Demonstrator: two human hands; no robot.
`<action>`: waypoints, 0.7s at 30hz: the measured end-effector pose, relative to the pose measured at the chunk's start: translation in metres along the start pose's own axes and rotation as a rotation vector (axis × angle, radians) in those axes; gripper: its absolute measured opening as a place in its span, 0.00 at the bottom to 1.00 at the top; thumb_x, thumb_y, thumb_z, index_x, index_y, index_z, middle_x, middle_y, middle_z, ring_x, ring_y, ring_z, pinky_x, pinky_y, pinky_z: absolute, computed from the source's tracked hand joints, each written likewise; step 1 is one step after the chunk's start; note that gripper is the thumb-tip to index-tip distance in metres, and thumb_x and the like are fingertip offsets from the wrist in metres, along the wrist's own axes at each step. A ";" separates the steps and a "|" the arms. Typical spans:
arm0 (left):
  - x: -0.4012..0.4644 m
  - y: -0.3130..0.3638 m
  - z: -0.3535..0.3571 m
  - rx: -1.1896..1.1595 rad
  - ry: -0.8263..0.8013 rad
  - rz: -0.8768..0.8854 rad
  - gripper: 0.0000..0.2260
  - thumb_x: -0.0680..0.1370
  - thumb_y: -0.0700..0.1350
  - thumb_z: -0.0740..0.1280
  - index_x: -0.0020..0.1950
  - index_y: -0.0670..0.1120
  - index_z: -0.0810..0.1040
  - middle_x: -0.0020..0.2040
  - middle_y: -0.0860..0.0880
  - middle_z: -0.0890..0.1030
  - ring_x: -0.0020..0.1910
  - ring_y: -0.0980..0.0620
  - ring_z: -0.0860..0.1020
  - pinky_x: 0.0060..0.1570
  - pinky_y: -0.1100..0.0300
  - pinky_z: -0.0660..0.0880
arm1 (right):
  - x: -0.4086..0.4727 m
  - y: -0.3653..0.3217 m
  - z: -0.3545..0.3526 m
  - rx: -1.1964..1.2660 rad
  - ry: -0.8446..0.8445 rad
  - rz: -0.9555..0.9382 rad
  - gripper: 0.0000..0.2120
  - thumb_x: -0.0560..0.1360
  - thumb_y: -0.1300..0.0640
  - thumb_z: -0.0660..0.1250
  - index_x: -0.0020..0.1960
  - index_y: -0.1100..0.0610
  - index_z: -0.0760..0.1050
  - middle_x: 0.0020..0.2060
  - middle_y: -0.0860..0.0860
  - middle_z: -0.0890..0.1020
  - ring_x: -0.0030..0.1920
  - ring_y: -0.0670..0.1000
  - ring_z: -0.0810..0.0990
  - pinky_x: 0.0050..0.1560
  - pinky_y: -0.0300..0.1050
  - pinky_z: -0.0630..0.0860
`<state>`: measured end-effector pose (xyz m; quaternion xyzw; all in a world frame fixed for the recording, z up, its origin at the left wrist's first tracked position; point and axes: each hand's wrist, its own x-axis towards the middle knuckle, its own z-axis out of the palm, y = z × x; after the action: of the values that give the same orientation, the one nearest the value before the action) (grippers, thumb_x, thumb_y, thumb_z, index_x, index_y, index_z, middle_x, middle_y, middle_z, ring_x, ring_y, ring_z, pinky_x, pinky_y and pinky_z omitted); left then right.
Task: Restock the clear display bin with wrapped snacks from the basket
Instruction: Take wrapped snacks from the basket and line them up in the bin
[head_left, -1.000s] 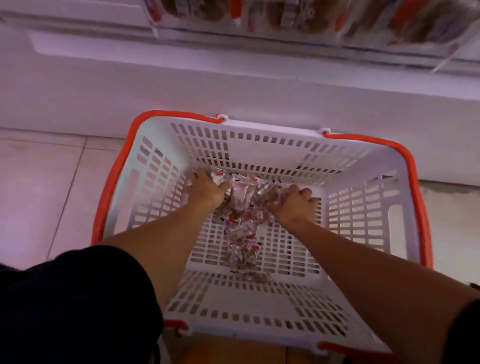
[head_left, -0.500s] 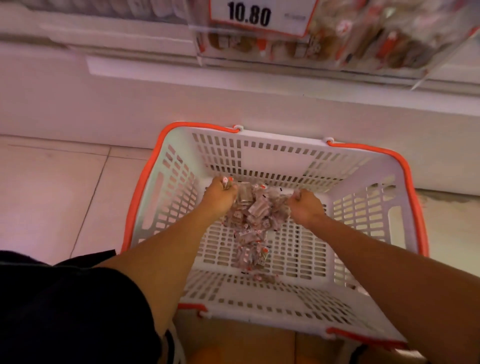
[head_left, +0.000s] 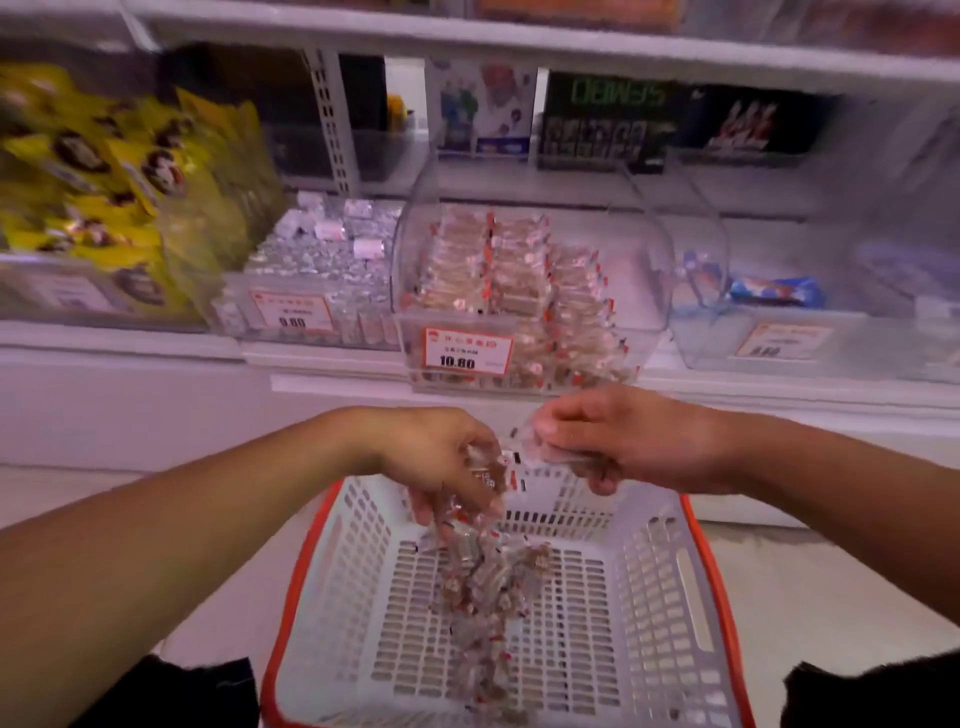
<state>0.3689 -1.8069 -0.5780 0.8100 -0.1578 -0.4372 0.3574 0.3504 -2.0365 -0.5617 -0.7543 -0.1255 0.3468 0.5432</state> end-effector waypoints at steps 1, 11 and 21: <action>-0.012 0.010 -0.003 -0.026 0.007 0.034 0.15 0.75 0.43 0.75 0.57 0.45 0.74 0.47 0.40 0.85 0.35 0.45 0.84 0.28 0.59 0.79 | -0.009 -0.011 -0.001 -0.003 0.068 -0.062 0.11 0.80 0.52 0.65 0.49 0.61 0.78 0.34 0.54 0.71 0.32 0.46 0.70 0.32 0.38 0.72; -0.033 0.030 -0.020 -0.328 0.232 0.293 0.15 0.74 0.43 0.76 0.57 0.49 0.76 0.42 0.54 0.85 0.42 0.50 0.86 0.33 0.61 0.80 | -0.021 -0.043 -0.003 0.150 0.317 -0.318 0.13 0.73 0.53 0.69 0.53 0.59 0.84 0.38 0.56 0.79 0.33 0.48 0.74 0.34 0.40 0.78; -0.021 0.042 -0.018 -0.290 0.361 0.402 0.16 0.74 0.50 0.75 0.58 0.52 0.74 0.36 0.49 0.84 0.23 0.51 0.76 0.19 0.64 0.68 | -0.004 -0.052 -0.011 0.176 0.429 -0.368 0.16 0.70 0.53 0.70 0.53 0.61 0.78 0.32 0.60 0.79 0.26 0.53 0.75 0.19 0.40 0.69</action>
<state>0.3738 -1.8161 -0.5292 0.7677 -0.1849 -0.2248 0.5709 0.3647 -2.0267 -0.5110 -0.7248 -0.1120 0.0847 0.6745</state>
